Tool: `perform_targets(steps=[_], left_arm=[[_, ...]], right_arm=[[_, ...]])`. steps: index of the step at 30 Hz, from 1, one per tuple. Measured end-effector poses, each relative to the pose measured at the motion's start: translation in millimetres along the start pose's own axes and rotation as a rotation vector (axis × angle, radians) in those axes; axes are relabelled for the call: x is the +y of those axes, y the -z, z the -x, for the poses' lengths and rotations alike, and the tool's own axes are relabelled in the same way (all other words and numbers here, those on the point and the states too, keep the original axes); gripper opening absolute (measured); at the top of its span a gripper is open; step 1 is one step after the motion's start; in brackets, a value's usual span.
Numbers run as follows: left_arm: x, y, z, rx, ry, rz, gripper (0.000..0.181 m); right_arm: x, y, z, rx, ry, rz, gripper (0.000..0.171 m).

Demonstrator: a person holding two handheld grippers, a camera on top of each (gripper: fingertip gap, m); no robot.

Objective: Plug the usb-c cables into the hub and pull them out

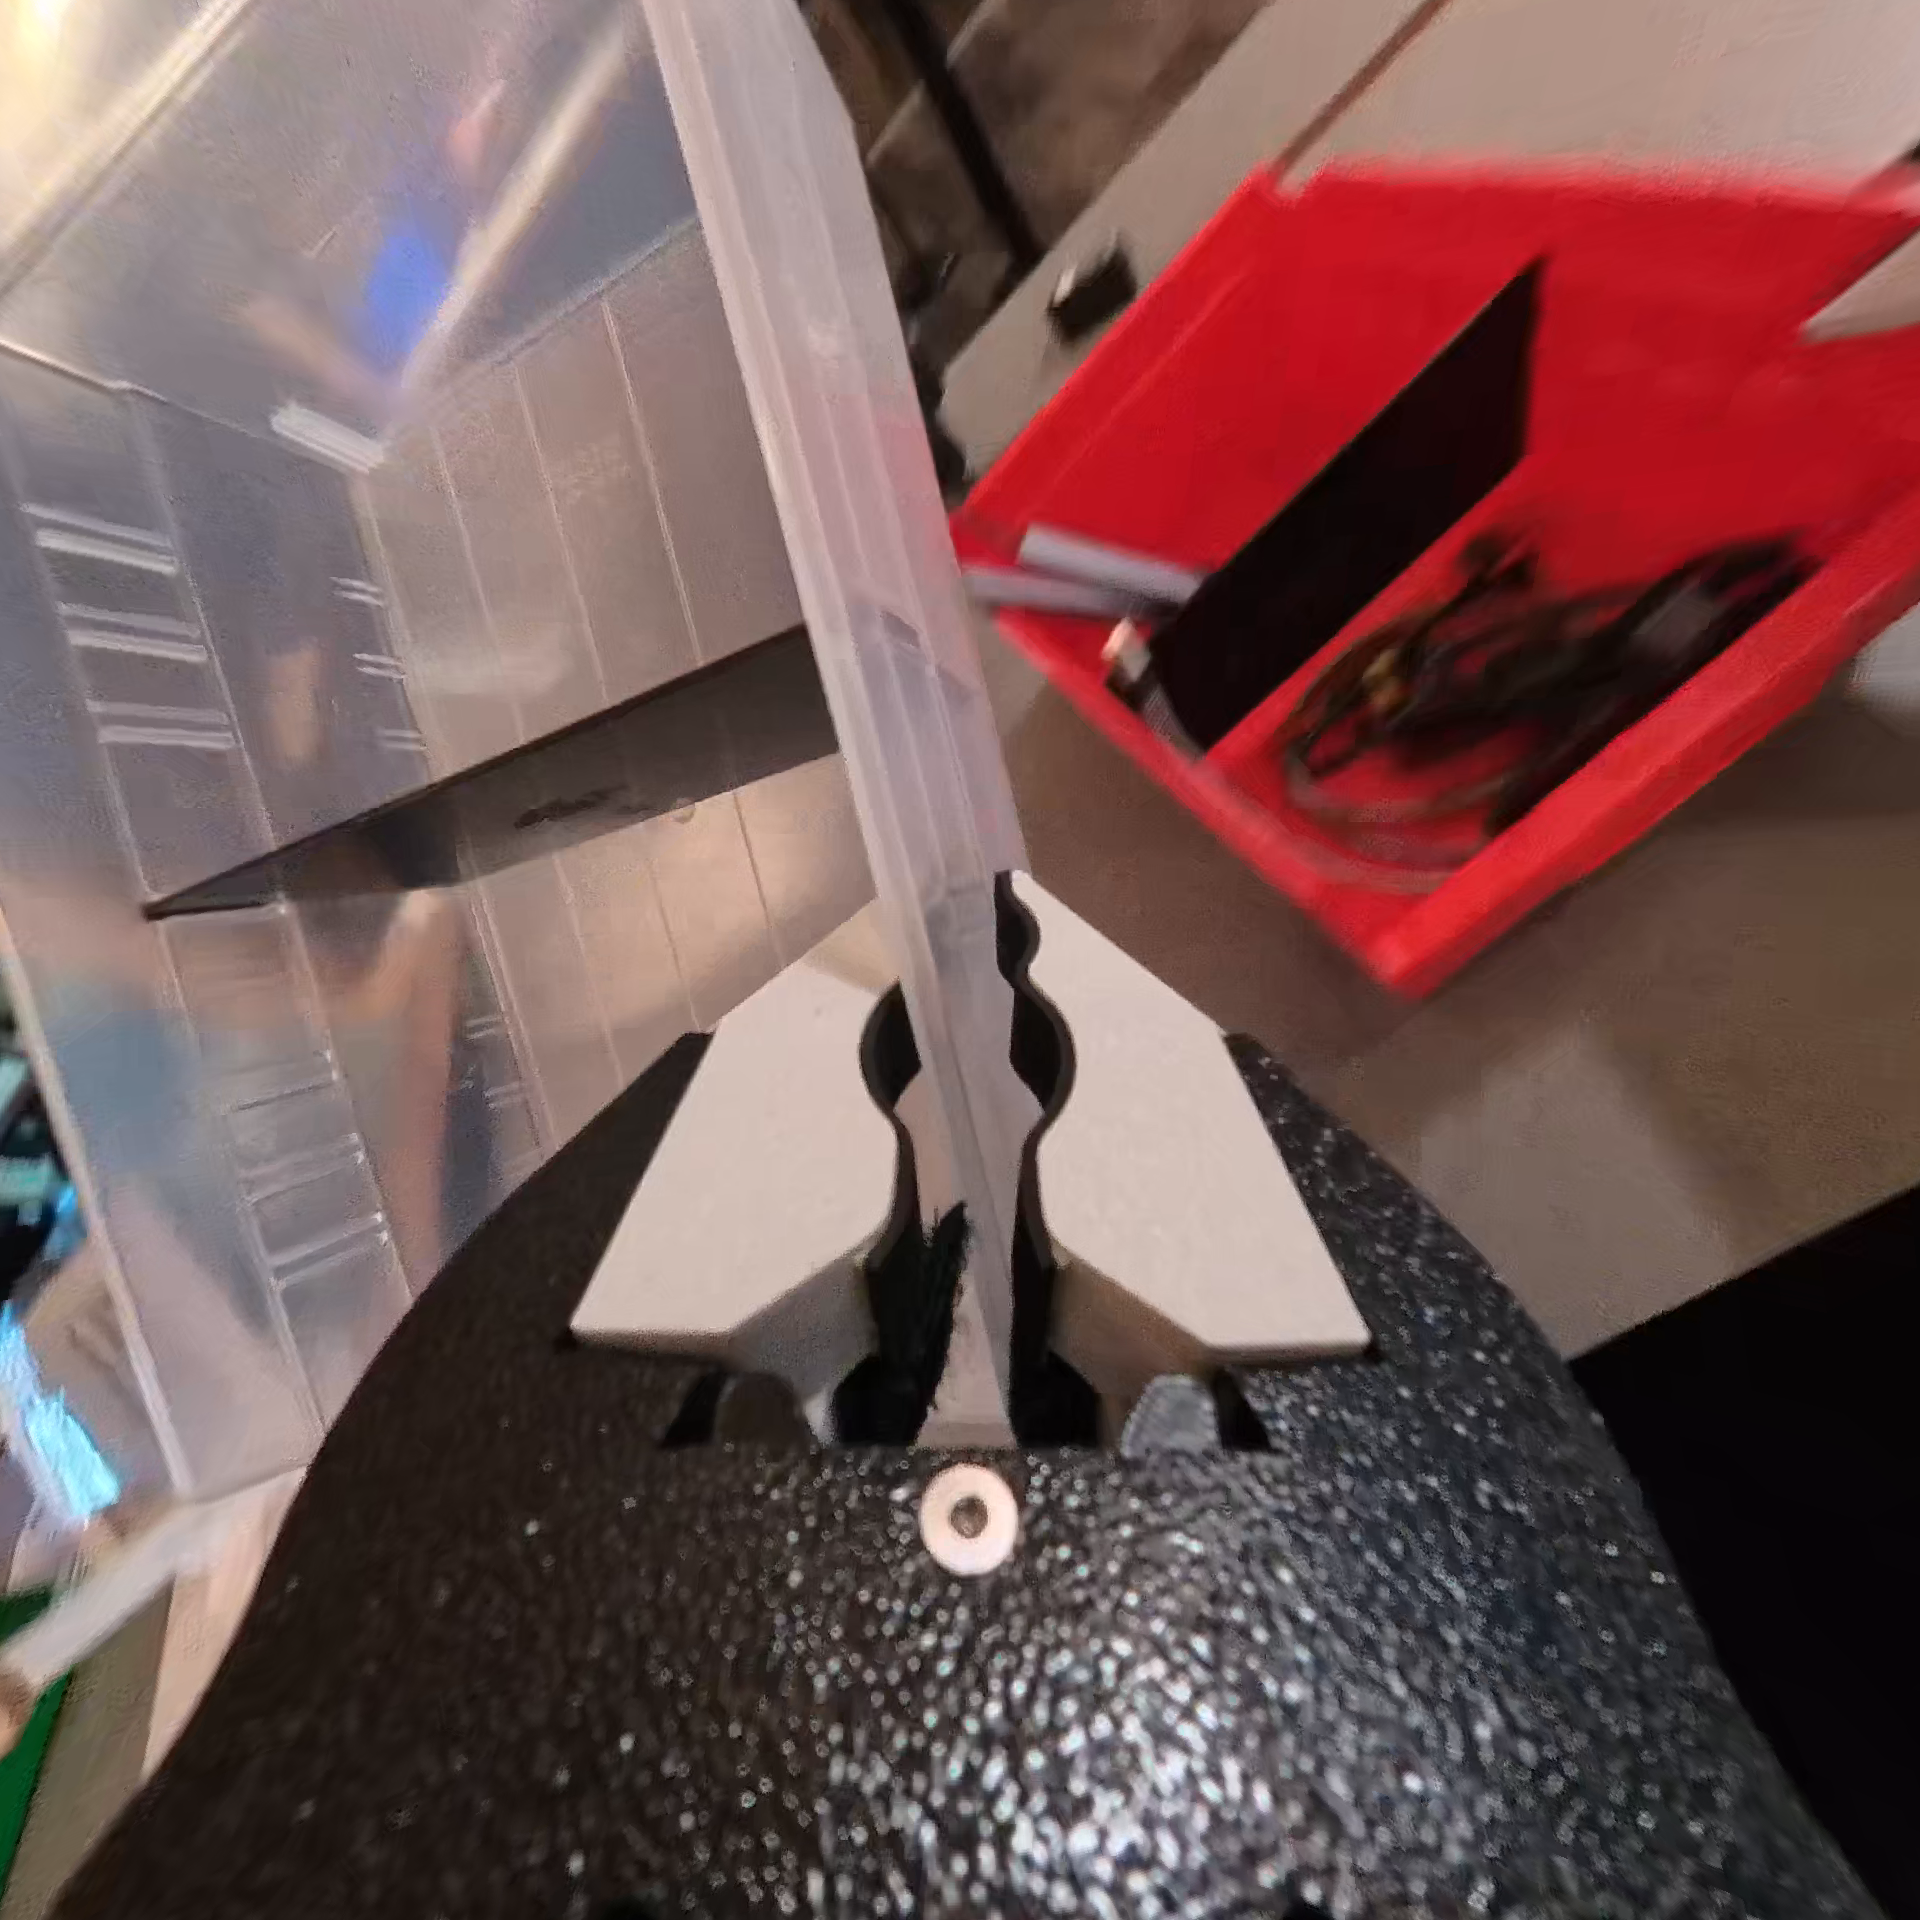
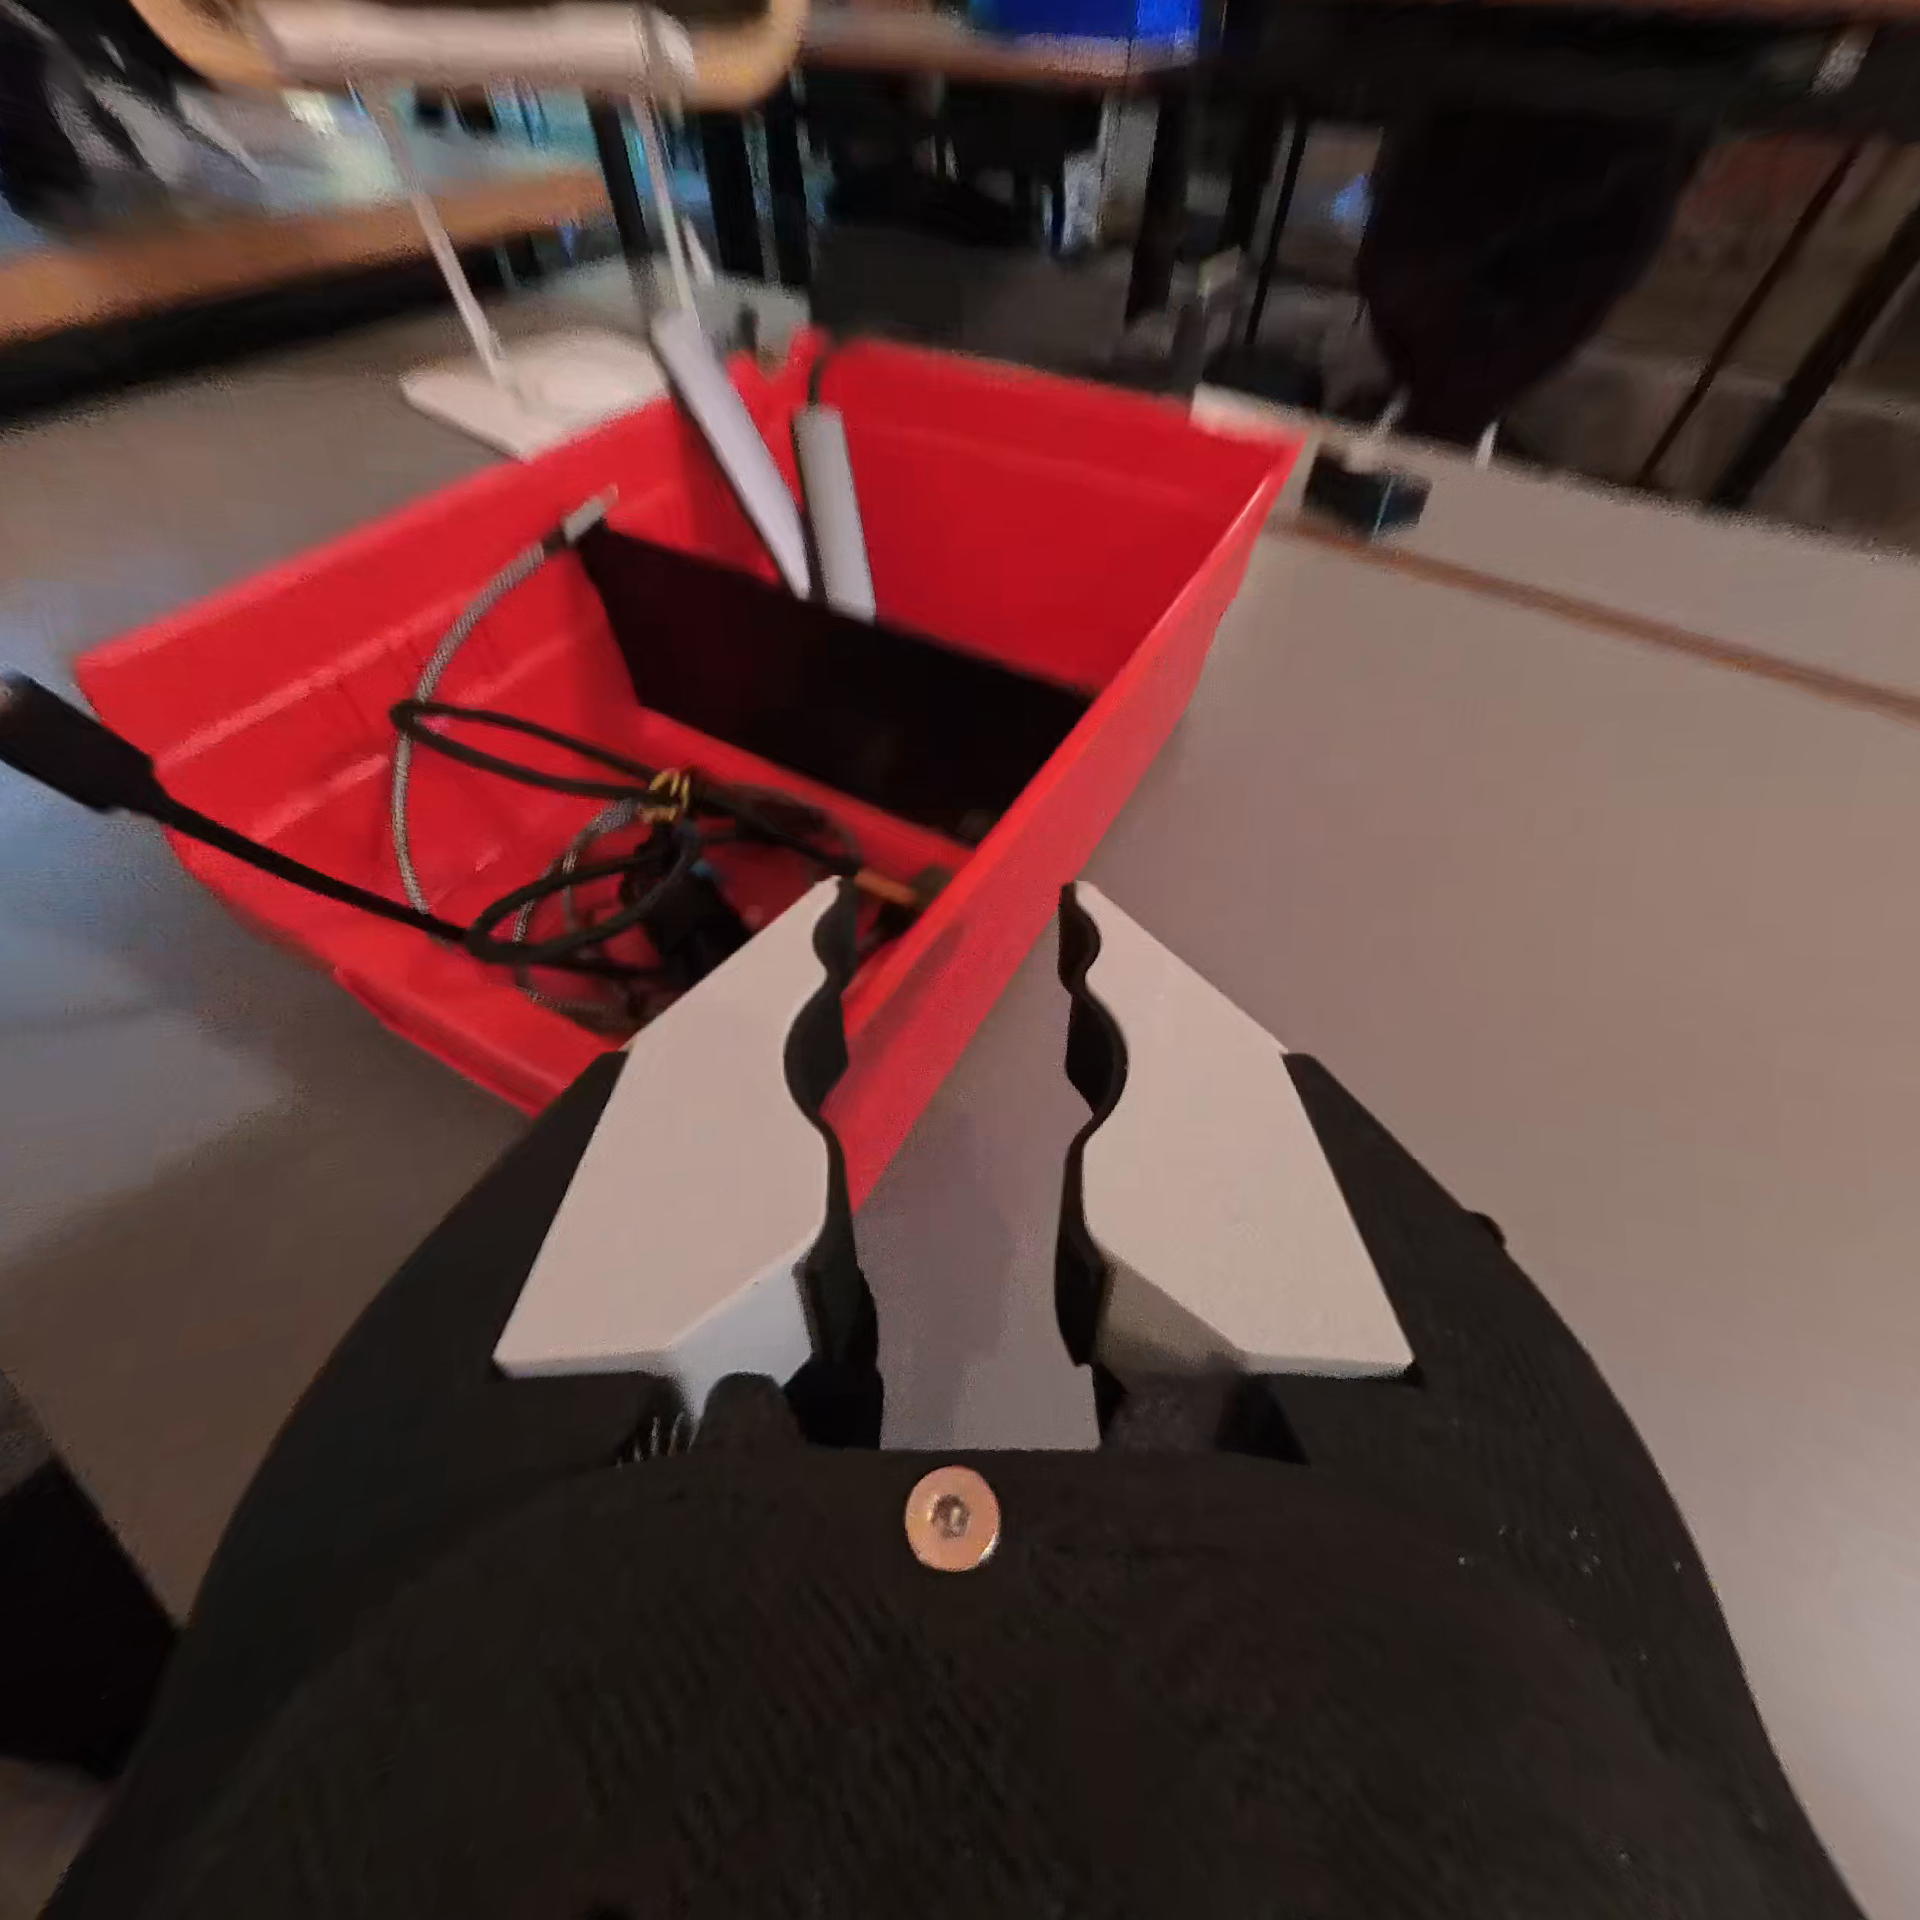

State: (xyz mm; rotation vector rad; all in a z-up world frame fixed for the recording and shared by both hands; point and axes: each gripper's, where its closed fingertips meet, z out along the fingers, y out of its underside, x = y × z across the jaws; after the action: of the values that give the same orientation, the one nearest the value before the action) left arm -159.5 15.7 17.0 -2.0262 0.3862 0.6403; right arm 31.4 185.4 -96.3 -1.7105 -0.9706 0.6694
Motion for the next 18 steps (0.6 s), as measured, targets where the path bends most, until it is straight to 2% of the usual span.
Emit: perform_targets(steps=[3,6,8,10,13,18], left_arm=[[-53.0,-2.1,-21.3,0.079,-0.061,-0.124,0.008],[-109.7,-10.3,-59.8,0.207,-0.138,-0.24,0.008],[-146.4,-17.8,-95.4,0.317,-0.2,-0.302,0.008],[-177.9,-26.2,-136.5,0.437,-0.273,-0.339,0.009],[-209.5,-43.7,-200.1,0.598,-0.391,-0.325,0.009],[-239.6,-75.2,-292.3,0.764,-0.479,-0.264,0.009]], right_arm=[[-59.0,35.6,-16.8,0.073,0.071,-0.23,0.039],[-112.7,100.0,-62.5,0.23,0.133,-0.459,0.035],[-133.4,145.3,-96.7,0.356,0.164,-0.551,0.028],[-144.2,193.3,-126.5,0.495,0.176,-0.656,0.019],[-144.9,251.8,-159.5,0.673,0.197,-0.753,0.017],[-133.2,301.5,-197.4,0.801,0.172,-0.724,0.021]])
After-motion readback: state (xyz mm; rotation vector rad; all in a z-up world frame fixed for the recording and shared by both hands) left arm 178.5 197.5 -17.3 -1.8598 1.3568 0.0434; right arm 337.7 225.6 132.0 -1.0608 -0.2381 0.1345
